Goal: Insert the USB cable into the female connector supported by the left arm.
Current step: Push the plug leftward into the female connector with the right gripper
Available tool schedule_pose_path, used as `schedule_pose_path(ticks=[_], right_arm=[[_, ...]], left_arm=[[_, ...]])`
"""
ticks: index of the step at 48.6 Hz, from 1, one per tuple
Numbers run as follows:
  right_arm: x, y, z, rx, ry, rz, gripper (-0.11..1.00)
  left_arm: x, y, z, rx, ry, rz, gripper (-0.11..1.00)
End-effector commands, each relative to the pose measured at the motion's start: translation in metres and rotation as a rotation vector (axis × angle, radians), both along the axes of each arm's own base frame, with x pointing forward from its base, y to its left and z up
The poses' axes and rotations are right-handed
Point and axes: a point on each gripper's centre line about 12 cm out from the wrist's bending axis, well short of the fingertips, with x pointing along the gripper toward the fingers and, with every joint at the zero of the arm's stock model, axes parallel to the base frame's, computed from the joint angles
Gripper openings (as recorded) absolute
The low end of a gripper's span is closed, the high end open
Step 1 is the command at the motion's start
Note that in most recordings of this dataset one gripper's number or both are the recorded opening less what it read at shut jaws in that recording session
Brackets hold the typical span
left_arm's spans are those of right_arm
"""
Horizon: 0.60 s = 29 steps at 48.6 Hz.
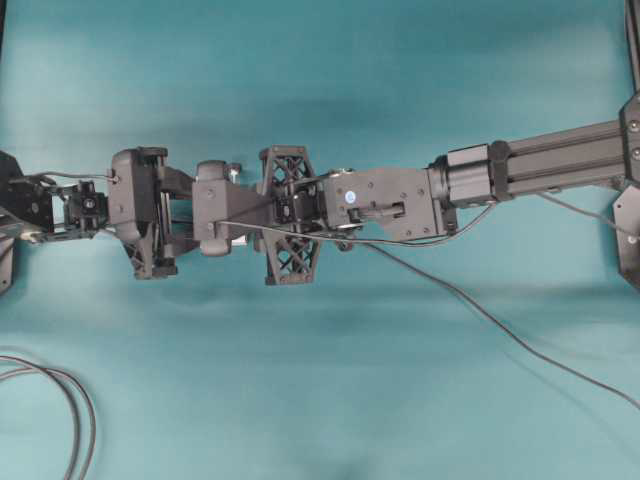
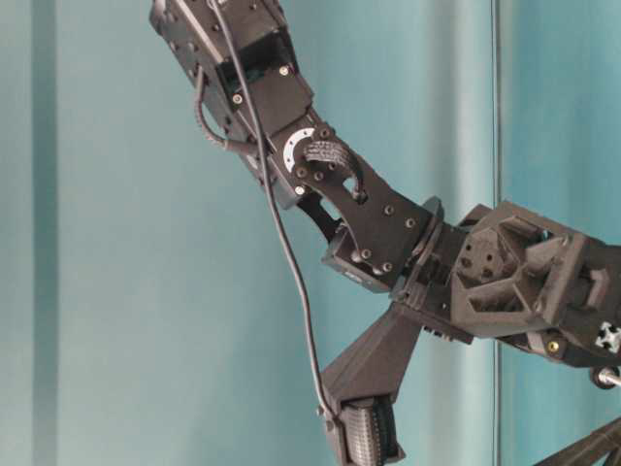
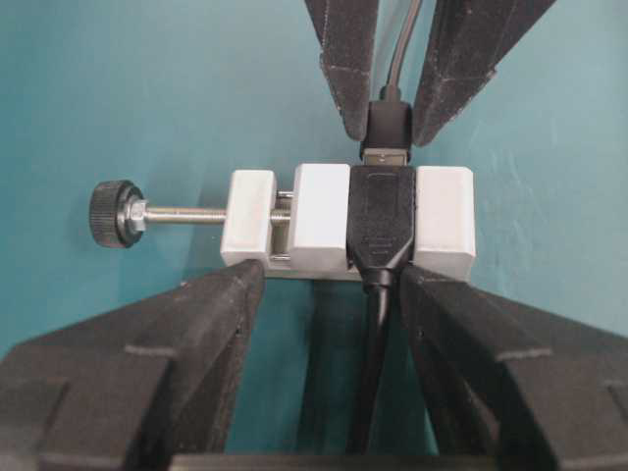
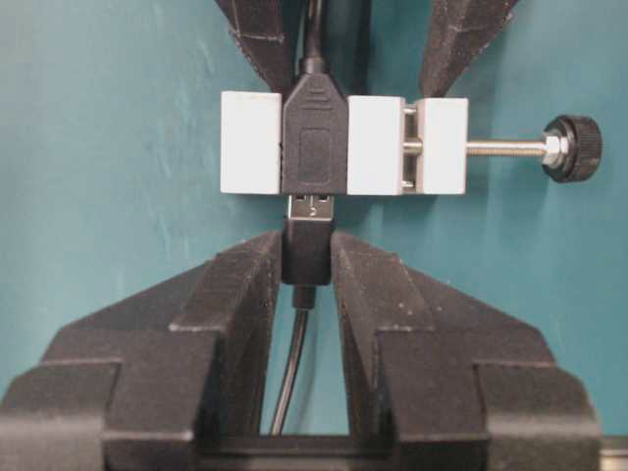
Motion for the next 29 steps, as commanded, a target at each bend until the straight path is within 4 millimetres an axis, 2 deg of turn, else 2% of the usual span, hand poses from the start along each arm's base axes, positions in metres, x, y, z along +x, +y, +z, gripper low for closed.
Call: schedule_pose_path(ticks=[1,19,29], right_arm=[[0.013,0.003,0.025,-0.005,-0.079,0.014,0.21],[0.017,0.0,0.027,-0.03,-0.089,0.026,0.21],[0.022,0.0,0.027,-0.038,-0.094,0.037,0.21]], left_arm=[[0.009,0.001,0.008,0.017,-0.041,-0.008,0.64],[0.011,-0.006,0.007,0.016,-0.043,-0.031,0.64],[0.018,-0.01,0.006,0.017,-0.048,-0.049,0.64]])
